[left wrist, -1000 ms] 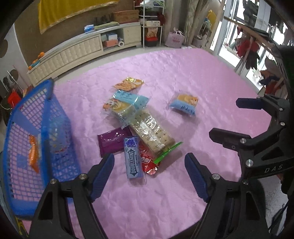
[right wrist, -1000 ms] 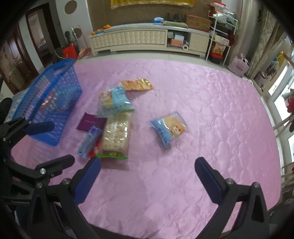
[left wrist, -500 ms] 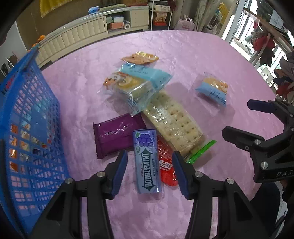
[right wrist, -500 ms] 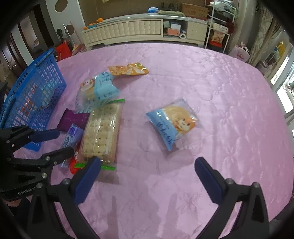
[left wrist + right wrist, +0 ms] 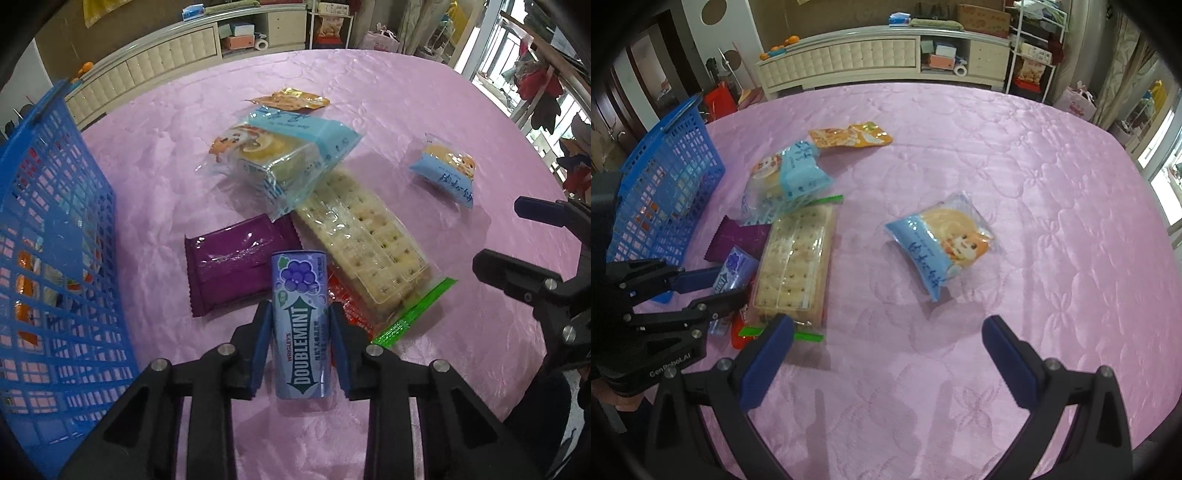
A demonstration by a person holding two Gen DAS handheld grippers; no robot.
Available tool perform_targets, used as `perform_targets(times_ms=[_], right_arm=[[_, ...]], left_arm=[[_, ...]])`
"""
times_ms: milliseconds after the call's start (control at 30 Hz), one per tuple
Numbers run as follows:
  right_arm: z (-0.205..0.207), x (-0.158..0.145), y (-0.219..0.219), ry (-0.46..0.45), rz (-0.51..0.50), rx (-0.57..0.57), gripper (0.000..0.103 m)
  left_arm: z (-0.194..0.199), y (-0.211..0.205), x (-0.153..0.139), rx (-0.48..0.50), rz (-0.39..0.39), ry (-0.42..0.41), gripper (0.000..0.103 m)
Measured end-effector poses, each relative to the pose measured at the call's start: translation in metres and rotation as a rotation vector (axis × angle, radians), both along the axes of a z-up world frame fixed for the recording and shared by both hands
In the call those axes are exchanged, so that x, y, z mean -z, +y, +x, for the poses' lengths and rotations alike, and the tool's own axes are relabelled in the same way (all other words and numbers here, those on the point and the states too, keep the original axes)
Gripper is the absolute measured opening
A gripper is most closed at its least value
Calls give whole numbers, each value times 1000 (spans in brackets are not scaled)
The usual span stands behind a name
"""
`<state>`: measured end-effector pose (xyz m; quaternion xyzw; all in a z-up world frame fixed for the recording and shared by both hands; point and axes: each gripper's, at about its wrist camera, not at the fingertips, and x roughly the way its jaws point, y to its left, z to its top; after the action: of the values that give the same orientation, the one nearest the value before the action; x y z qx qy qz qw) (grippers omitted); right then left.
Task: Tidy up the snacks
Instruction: 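Grasp the Doublemint gum with the left tool while the right tool grasps the cake pack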
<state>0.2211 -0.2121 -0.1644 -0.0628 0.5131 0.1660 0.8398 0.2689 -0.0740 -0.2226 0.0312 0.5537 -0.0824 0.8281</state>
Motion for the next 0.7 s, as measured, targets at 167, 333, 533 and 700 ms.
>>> perform_targets(times_ms=[167,333,533,700], right_arm=[[6,-8,-2,-14,-35,-52,103],[21,-20,-5,-29,-32,-67,103],[42,-18,3,-32,-84,-121,103],[57,-9,4,-27,-124,-165,103]], left_arm=[[-5,0,-18,-3,5,-43,28],[-6,0,-39,-11,-6,-85,28],[-2,-8,-49,-16,-29,-110,28],[17,-17,-48,-12,-39,-113,28]])
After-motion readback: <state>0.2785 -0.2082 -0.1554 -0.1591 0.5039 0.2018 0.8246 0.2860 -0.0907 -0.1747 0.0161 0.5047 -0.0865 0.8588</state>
